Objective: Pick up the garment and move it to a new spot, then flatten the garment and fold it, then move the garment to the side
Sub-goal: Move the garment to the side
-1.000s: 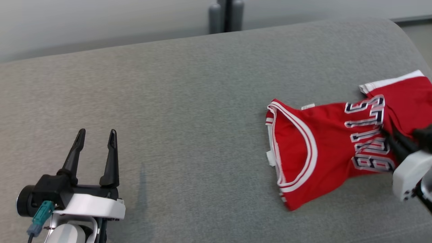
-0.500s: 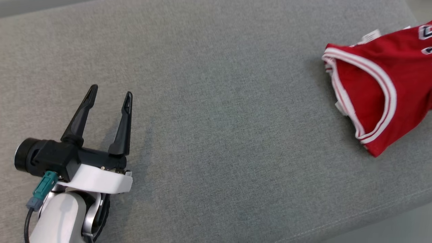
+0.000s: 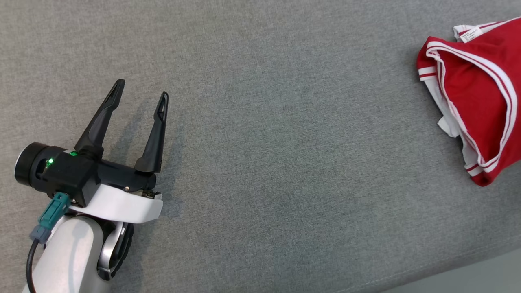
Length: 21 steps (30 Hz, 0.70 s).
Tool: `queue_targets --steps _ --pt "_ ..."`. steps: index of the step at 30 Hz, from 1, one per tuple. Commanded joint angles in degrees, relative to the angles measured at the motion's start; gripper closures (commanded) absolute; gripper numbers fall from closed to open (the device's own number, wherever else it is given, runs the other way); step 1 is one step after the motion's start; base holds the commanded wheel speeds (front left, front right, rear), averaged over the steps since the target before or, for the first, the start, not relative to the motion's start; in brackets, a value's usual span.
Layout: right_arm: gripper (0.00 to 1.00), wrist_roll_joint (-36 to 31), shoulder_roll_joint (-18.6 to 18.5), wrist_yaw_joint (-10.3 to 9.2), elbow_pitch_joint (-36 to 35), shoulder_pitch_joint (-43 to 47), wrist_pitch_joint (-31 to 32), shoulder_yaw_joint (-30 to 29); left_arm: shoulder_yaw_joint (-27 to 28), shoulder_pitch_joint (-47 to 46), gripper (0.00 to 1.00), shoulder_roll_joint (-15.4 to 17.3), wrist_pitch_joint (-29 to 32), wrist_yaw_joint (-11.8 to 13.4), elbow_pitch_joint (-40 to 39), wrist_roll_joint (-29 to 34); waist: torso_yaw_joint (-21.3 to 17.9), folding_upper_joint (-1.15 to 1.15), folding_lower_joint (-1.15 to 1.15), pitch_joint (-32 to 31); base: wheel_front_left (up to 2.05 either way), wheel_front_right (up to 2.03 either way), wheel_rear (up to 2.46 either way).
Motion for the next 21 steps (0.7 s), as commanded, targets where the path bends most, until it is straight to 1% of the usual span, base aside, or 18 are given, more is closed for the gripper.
queue_targets --steps 1,4,8,9,14,21 --pt "0.0 0.37 -0.07 -0.04 0.4 0.15 -0.88 -0.68 0.14 -0.06 0.0 0.13 -0.38 0.33 0.14 -0.11 -0.07 0.0 0.0 -0.78 0.0 0.0 0.0" --pt "0.0 1.11 2.52 -0.04 1.37 1.87 -2.65 -2.26 0.23 1.07 0.0 -0.27 -0.87 0.74 1.08 -0.5 -0.38 0.0 0.0 -2.87 0.0 0.0 0.0" --pt "0.0 2.3 4.9 -0.04 -0.98 4.56 -3.89 -4.64 0.29 2.48 0.0 -0.91 -1.47 1.5 2.18 -1.11 -0.7 0.0 0.0 -6.3 0.0 0.0 0.0" --pt "0.0 2.44 6.38 -0.04 -3.3 6.54 -4.08 -5.83 0.5 3.38 0.0 -1.07 -1.77 1.93 2.76 -1.63 -0.69 0.0 0.0 -8.02 0.0 0.0 0.0" --pt "0.0 1.19 10.15 -0.04 -12.66 12.3 -4.1 -7.59 1.1 5.81 0.0 -1.76 -2.47 2.95 4.09 -2.66 -0.1 0.0 0.0 -12.33 0.0 0.0 0.0" --pt "0.0 -1.31 16.95 -0.04 -26.13 20.75 -3.27 -6.95 1.95 9.72 0.0 -2.59 -3.31 4.49 5.75 -4.02 3.05 0.0 0.0 -17.6 0.0 0.0 0.0"
